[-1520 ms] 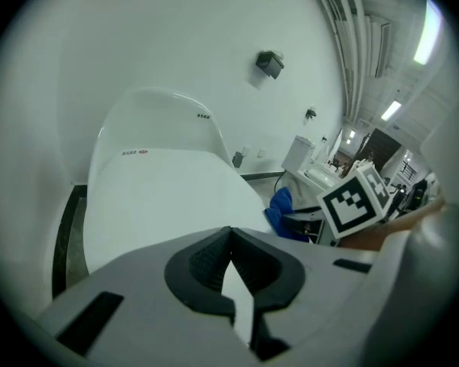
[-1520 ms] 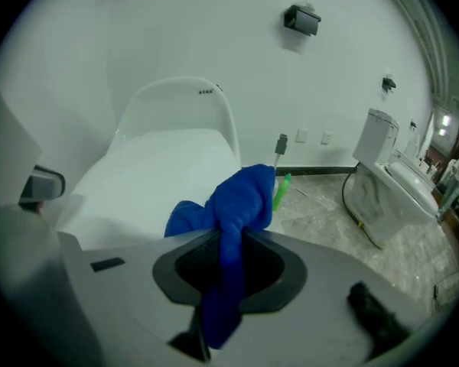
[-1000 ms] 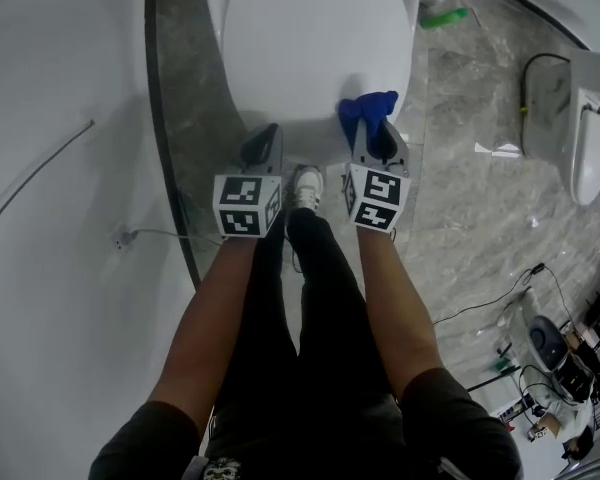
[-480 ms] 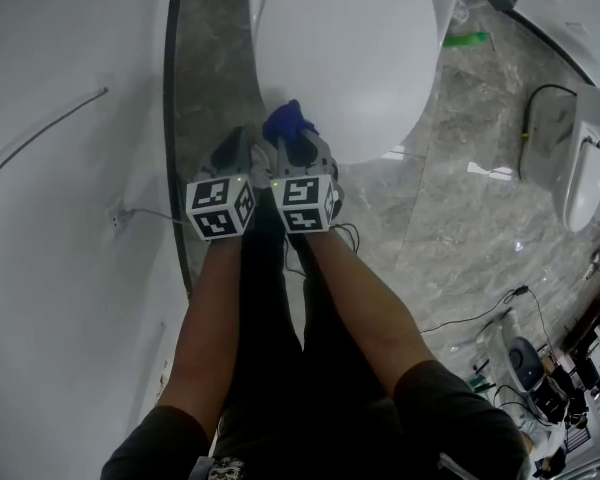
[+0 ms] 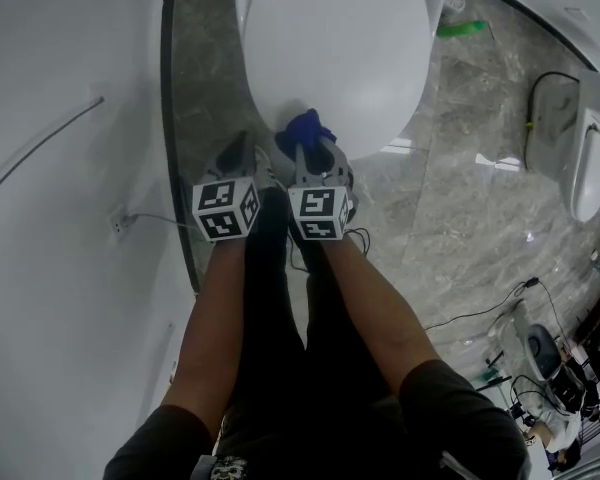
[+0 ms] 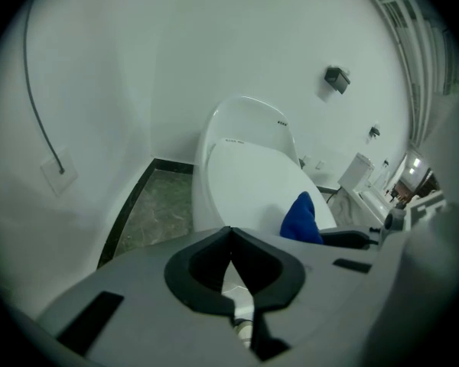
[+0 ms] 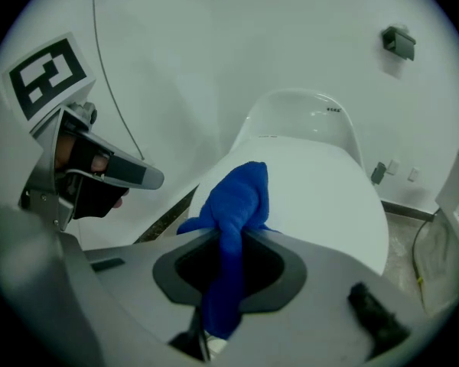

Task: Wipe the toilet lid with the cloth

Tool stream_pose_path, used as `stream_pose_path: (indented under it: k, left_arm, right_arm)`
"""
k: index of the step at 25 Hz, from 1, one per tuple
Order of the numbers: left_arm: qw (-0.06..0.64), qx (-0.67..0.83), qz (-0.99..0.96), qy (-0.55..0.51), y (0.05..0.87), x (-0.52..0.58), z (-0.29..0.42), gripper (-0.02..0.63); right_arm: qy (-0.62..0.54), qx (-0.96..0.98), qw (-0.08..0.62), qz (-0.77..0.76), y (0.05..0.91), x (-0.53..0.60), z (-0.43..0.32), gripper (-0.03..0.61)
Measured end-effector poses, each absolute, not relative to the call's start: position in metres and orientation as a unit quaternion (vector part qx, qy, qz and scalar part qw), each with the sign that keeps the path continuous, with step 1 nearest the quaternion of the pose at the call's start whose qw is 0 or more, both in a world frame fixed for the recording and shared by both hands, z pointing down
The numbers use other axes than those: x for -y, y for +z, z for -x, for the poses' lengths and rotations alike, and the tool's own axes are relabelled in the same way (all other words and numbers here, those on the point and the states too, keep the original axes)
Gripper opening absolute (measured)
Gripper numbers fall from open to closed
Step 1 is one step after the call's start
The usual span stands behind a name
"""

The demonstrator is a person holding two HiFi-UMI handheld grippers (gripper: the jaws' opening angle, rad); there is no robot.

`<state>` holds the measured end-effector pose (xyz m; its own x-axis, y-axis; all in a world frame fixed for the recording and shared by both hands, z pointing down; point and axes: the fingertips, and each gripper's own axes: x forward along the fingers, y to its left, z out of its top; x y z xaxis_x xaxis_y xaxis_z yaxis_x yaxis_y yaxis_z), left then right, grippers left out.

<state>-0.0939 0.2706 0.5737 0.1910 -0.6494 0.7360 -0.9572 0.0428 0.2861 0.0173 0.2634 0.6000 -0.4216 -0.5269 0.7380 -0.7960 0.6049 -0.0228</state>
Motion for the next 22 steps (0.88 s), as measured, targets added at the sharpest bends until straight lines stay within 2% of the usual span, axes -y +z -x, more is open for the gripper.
stream_pose_path:
  k: [13, 19, 22]
  left_arm:
    - [0.382, 0.531, -0.727, 0.209, 0.559, -0.241, -0.001, 0.011]
    - [0.355, 0.527, -0.737, 0.230, 0.537, -0.232, -0.002, 0.011]
    - [0.352, 0.527, -0.738, 0.233, 0.506, -0.238, 0.003, 0.011]
  right_arm:
    - [0.200, 0.766, 0.313, -0.525, 0.602, -0.248, -0.153, 0.063]
    - [0.245, 0.713, 0.344, -0.559, 0.609, -0.240, -0.187, 0.063]
    - [0.268, 0.717, 0.315, -0.561, 0.576, -0.236, -0.191, 0.063]
